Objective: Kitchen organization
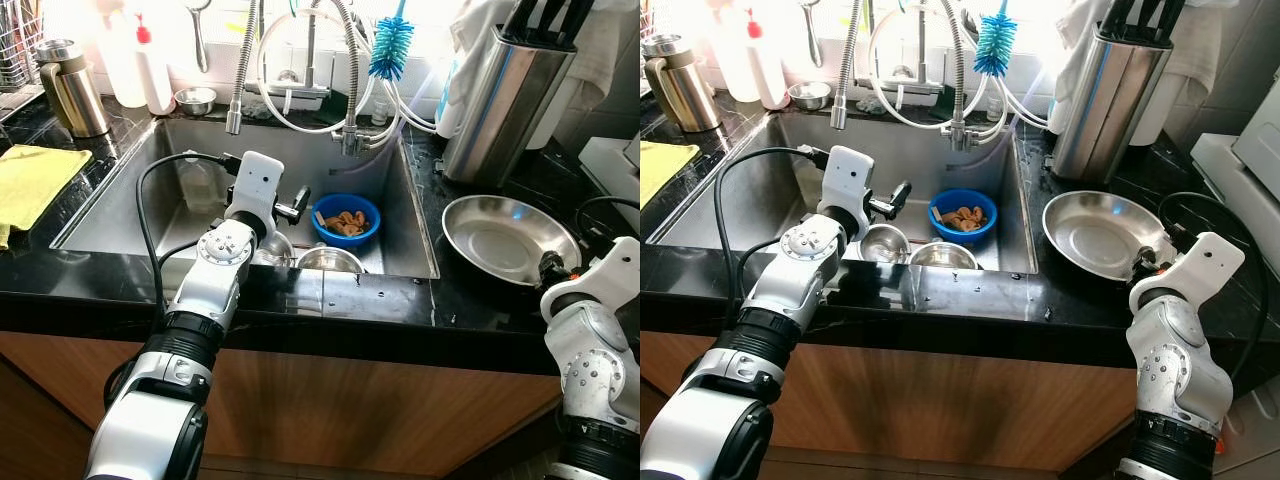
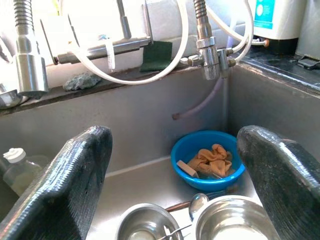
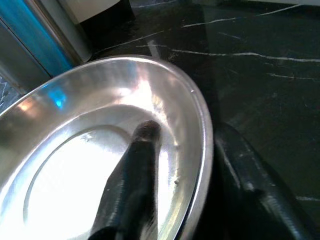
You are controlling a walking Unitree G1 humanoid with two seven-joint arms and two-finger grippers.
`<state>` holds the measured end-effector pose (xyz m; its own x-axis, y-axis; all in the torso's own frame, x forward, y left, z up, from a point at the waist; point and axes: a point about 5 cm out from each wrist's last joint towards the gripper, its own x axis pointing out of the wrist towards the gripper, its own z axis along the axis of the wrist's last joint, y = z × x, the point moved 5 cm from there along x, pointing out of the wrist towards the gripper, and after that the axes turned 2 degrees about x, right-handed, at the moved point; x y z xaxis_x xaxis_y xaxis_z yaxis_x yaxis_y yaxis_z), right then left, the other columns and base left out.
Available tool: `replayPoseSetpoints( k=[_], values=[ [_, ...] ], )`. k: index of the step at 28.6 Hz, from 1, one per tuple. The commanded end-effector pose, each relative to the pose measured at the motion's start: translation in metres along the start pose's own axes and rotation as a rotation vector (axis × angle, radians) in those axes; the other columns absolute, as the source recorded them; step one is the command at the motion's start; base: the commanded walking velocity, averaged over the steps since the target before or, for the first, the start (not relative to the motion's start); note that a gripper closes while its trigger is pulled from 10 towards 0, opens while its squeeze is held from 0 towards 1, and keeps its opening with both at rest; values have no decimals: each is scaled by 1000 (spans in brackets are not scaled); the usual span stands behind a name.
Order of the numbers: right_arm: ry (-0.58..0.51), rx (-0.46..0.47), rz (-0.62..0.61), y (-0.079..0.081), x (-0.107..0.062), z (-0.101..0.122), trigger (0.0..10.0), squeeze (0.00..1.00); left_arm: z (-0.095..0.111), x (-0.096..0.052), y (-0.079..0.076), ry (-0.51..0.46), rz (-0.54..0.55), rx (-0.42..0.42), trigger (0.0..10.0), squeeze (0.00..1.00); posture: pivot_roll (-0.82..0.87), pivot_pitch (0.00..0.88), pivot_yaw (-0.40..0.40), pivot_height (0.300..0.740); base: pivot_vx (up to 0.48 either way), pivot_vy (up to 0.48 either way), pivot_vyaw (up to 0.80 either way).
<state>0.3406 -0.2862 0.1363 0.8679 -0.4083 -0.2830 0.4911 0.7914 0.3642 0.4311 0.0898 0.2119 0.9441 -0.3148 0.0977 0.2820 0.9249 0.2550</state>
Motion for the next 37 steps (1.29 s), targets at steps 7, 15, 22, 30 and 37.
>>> replayPoseSetpoints(
  k=[7,15,22,30,37],
  values=[
    [-24,23,47,10,-2,1,0,0,16,2,2,-45,8,35,10000,0,105,16,-74,740,0,0,0],
    [-256,77,227,40,-15,35,0,0,18,3,10,-43,48,-89,10000,0,111,12,-76,740,0,0,0],
    [-335,9,309,48,-22,35,10000,0,25,2,14,-77,15,-400,10000,0,117,3,-77,740,0,0,0],
    [-356,-116,363,55,-26,31,10000,0,42,-2,1,-148,-120,-561,10000,0,114,3,-78,740,0,0,0],
    [-355,-170,441,70,-30,26,10000,0,43,-12,-38,-112,-319,-485,10000,0,113,13,-78,740,0,0,0]
  ],
)
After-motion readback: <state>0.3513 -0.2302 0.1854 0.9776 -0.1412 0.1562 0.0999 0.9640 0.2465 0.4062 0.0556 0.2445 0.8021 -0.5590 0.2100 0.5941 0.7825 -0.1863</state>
